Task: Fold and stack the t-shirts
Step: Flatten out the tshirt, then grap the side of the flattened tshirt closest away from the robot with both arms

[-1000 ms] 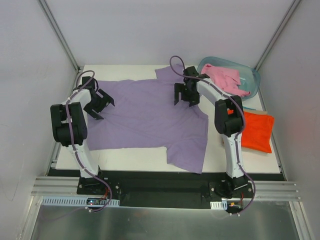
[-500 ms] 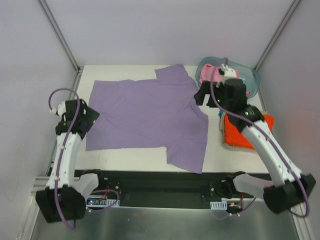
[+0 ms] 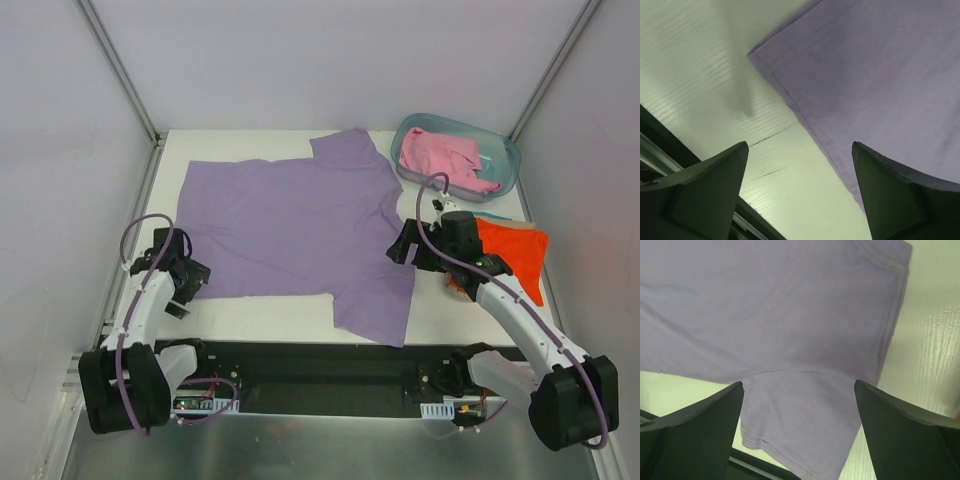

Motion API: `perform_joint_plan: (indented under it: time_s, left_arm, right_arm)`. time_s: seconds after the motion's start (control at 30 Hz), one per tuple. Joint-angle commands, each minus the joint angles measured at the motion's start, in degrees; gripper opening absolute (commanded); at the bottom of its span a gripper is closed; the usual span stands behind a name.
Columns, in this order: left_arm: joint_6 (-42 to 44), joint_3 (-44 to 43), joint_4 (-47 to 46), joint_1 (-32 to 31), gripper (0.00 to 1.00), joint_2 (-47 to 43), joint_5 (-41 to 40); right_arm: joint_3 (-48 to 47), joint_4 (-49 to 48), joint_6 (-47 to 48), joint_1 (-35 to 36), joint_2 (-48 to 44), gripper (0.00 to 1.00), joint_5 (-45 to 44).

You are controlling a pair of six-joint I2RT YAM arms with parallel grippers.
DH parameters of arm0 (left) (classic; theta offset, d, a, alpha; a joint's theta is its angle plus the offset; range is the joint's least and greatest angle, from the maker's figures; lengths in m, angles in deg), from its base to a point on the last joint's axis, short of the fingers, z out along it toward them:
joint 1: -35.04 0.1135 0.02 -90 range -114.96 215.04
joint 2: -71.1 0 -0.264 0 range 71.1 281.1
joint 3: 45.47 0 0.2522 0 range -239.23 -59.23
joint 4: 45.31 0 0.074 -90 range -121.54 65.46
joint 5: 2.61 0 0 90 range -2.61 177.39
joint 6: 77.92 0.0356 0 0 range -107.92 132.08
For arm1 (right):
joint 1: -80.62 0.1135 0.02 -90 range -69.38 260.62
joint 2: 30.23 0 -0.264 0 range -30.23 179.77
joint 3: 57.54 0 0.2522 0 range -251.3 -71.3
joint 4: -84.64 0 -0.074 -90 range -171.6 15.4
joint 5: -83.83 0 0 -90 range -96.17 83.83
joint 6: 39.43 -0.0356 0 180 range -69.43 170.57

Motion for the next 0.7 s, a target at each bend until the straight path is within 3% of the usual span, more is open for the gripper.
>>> perform_joint_plan:
  time_s: [0.0,0.23,0.67]
  left_arm:
    - [-2.5,-2.0,-0.6,0.8,0.79,6.1,2.1]
    - [-3.8,-2.3,-2.1,2.9,0.62,11.7,0.3]
    - [-4.2,-2.9,-4.5,7.1,0.51,16.2,-0.8]
  right_arm:
    - [0.0,-3.0,0.5,0.1,-3.3,0.97,0.3]
    - [0.7,-3.0,1.2,0.0,-3.7,0.96,-0.9]
    - [0.3,-2.6,1.4,0.0,-1.1,0.97,-2.1]
